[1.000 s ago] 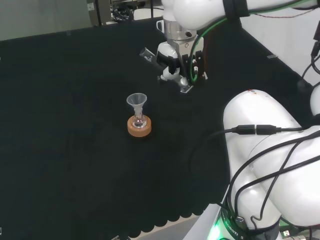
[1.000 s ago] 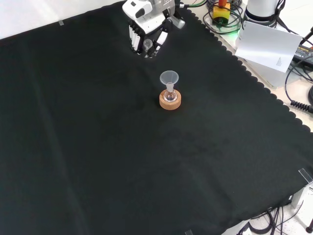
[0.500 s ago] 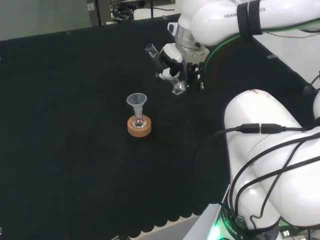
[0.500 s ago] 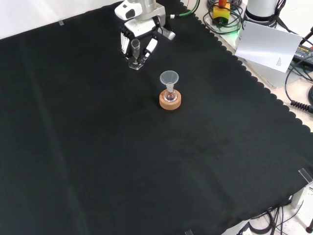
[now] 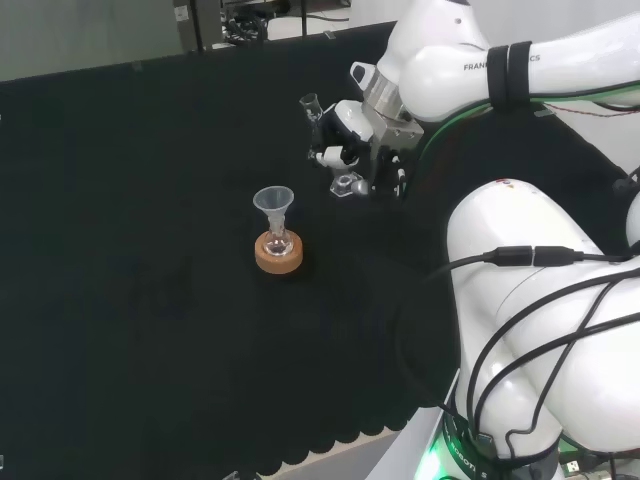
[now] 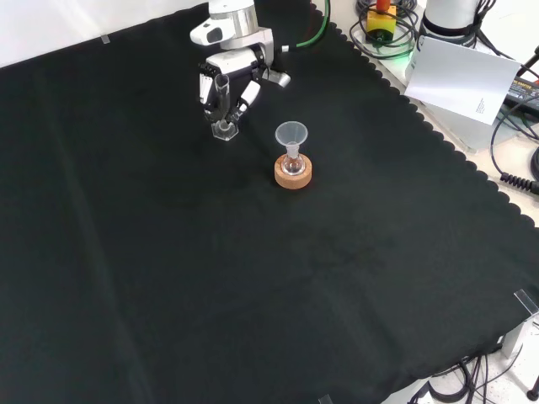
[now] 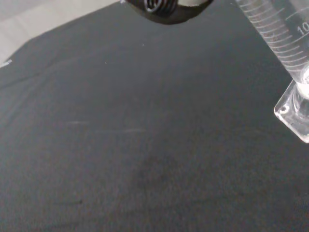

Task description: Put the graduated cylinder back on the table.

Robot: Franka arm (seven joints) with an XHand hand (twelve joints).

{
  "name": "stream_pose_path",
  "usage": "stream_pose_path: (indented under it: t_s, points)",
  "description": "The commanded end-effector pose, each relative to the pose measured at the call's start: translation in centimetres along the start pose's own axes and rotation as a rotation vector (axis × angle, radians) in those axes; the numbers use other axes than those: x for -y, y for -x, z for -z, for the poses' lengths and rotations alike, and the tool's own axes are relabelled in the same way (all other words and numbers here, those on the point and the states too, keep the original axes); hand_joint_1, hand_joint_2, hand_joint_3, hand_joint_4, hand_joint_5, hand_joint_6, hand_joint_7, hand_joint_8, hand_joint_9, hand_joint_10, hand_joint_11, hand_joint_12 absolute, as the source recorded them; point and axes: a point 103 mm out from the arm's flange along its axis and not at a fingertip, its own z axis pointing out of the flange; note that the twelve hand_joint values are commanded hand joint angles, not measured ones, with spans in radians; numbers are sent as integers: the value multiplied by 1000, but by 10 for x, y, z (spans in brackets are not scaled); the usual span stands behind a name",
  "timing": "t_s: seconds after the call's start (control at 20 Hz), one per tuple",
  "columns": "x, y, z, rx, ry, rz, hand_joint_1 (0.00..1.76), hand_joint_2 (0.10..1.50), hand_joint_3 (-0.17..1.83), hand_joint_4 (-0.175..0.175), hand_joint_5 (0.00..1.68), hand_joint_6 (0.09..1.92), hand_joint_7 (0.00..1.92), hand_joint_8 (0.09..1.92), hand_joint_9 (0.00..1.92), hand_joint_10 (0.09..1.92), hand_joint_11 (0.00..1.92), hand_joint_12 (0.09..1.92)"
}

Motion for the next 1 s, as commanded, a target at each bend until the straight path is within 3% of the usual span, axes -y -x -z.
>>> stream_pose_path:
  t_s: [0.05, 0.35, 1.0]
  points:
    - [-9, 2, -12, -60, 32, 15, 1270, 1078, 3, -175, 1046, 902, 1067, 888, 1461, 87, 1277, 705]
    - [-8, 5, -26, -156, 62, 14, 1270, 1080, 3, -175, 1043, 907, 1064, 894, 1458, 87, 1275, 707]
    - [-6, 6, -44, -245, 72, 8, 1269, 1083, 3, -175, 1037, 917, 1057, 905, 1452, 87, 1268, 711]
